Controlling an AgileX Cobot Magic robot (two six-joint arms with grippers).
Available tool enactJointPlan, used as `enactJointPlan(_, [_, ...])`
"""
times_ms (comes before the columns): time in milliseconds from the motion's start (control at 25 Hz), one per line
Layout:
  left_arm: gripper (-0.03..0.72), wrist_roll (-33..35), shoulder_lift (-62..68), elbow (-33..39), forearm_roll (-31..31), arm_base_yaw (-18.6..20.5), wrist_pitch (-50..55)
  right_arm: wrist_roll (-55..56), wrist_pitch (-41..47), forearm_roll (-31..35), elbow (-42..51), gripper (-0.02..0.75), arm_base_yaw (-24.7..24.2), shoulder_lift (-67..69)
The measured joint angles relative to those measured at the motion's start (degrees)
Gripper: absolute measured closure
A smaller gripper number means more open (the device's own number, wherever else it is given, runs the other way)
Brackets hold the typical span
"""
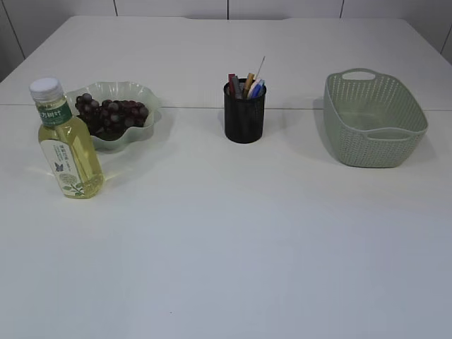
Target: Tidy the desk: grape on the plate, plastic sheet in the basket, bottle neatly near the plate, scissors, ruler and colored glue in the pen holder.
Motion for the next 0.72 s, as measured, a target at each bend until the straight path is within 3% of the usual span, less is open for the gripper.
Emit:
enactJointPlan(280, [0.162, 0.00, 0.00, 0.00, 0.59, 10.99, 0.00, 0.00, 0.00, 0.00, 0.00, 0.261, -9.46, 0.00])
enactJointPlan(720, [0.207, -0.11, 0.00, 0.00, -0.25, 20.94, 0.00, 0.00, 0.00, -0.34, 0.00, 0.261, -11.01, 0.00])
